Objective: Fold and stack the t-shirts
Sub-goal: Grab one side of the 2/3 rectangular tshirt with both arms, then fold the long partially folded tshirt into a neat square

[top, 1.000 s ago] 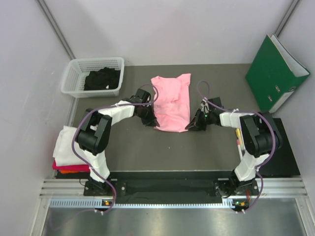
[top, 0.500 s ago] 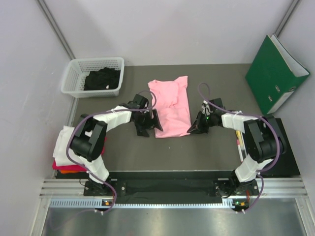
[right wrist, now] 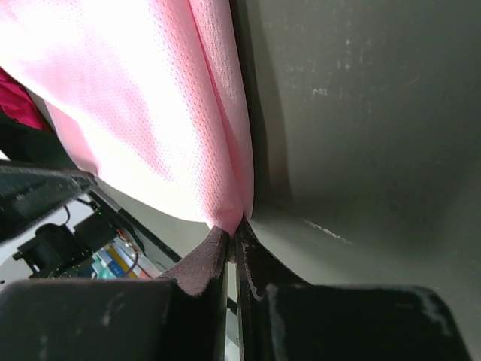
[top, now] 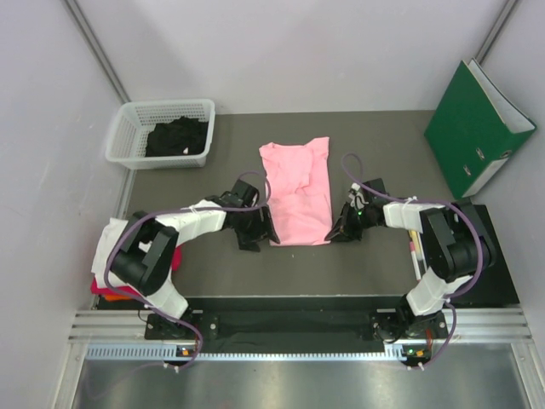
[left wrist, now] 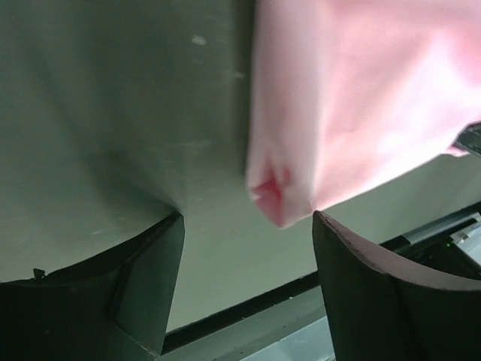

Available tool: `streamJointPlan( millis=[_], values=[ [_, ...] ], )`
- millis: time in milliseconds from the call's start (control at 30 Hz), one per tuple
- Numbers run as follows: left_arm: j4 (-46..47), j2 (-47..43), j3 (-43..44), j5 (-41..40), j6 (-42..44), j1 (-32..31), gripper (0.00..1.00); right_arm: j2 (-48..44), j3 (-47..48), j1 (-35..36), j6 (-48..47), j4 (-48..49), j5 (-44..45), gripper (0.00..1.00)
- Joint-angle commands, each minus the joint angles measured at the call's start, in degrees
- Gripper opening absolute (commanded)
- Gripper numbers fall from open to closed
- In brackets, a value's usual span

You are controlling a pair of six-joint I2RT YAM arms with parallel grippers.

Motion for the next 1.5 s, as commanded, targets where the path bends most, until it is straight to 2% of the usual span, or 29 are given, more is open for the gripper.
streamJointPlan(
  millis=[0,100,133,233,267,633,900,1100,1233,1467],
  values=[
    [7.0,1.8,-1.3,-0.7,-3.8,-4.5,0.73,-0.6,-0.5,0.4,-0.9,1.7,-1.6,0.04],
    [7.8,3.8,-0.2,-1.8,-4.3,-5.6,0.61,-0.8,-0.6,0.4,-1.1,1.5,-1.9,0.04],
    [7.9,4.3,0.2,-1.7,-4.3,-5.7,0.45,-1.0,-0.6,0.4,-1.2,1.2,-2.0,0.04],
    [6.6,5.5,1.4,-1.6,-4.3,-5.9,0.16,-1.9,-0.5,0.4,-1.8,-0.1,-2.5,0.04],
    [5.8,5.2,1.6,-2.0,-4.4,-6.0,0.01,-2.2,-0.5,0.4,-2.2,-0.5,-2.8,0.04],
    [-4.6,-6.2,1.7,-6.6,-3.9,-6.5,0.00,-6.7,-2.5,0.4,-6.5,-5.4,-4.3,0.04],
    [-10.8,-11.3,6.8,-11.2,-1.3,-6.4,0.00,-9.5,-2.4,0.4,-7.5,-7.7,-5.2,0.04],
    [-11.8,-8.4,13.4,-14.4,0.8,-6.4,0.00,-12.7,3.9,0.3,-7.8,-9.5,-4.5,0.04],
    [-11.5,-5.6,18.3,-16.0,2.2,-6.2,0.00,-12.7,12.1,-0.2,-8.4,-10.4,-2.5,0.05],
    [-11.7,1.8,29.7,-16.5,5.9,-4.3,0.00,-5.0,23.5,-1.4,-9.5,-10.0,-1.5,0.05]
  ],
)
